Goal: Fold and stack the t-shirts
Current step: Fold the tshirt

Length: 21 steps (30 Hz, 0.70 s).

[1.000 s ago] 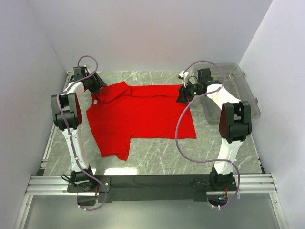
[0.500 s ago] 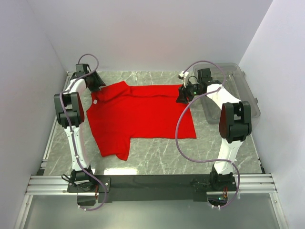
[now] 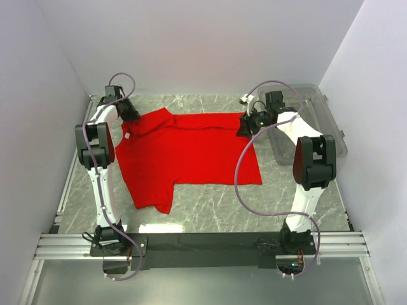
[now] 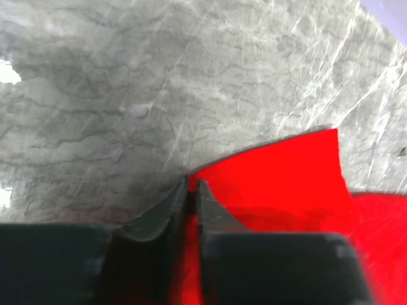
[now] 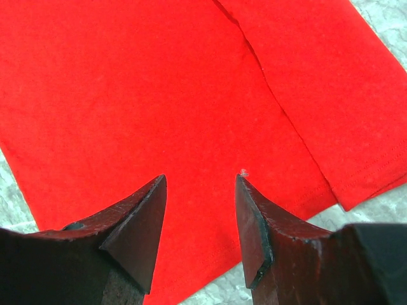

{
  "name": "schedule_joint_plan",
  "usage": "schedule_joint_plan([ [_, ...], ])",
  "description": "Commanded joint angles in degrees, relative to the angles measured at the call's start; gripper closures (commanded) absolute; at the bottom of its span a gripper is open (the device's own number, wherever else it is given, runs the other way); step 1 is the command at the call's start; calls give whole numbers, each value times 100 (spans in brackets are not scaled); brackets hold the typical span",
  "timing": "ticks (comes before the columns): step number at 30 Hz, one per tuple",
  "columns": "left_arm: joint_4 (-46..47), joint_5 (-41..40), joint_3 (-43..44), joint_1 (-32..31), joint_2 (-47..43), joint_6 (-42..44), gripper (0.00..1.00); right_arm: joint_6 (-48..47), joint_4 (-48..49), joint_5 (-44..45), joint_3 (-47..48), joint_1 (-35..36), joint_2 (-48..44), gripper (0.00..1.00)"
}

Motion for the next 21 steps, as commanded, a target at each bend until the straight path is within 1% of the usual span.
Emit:
schedule_joint_plan([
  [1,110,202,115,-57,59,122,90,83,125,-151,125,-68,-357,46],
  [2,189,229,63,-57,24,122,92,92,134,-159,116,-69,-366,46],
  [3,347,255,45,-57,-20,122,98,83,134,-159,99,-69,-366,46],
  [4,444,281,27,-57,-99,139,99,83,125,-159,99,-69,-384,46],
  [9,1085,571,-280,-48,-468,227,100,83,125,-159,46,-86,-428,46],
  [10,1374,737,-376,-40,-634,245,99,83,143,-159,37,-104,-445,46],
  [12,1656,931,-684,-31,-828,280,99,83,143,-151,2,-104,-463,46],
  [13,1936,1176,-807,-22,-1038,298,100,83,134,-159,-15,-104,-480,46],
  [16,2369,1581,-1360,31,-1468,289,100,66,143,-168,-42,-139,-507,46],
  [17,2570,1861,-1640,40,-1584,341,99,74,143,-177,-59,-139,-516,46],
  [19,2642,2091,-1914,66,-1882,403,99,74,143,-177,-68,-165,-533,46],
  [21,2852,2495,-2397,110,-2085,482,99,74,152,-194,-86,-183,-551,46],
])
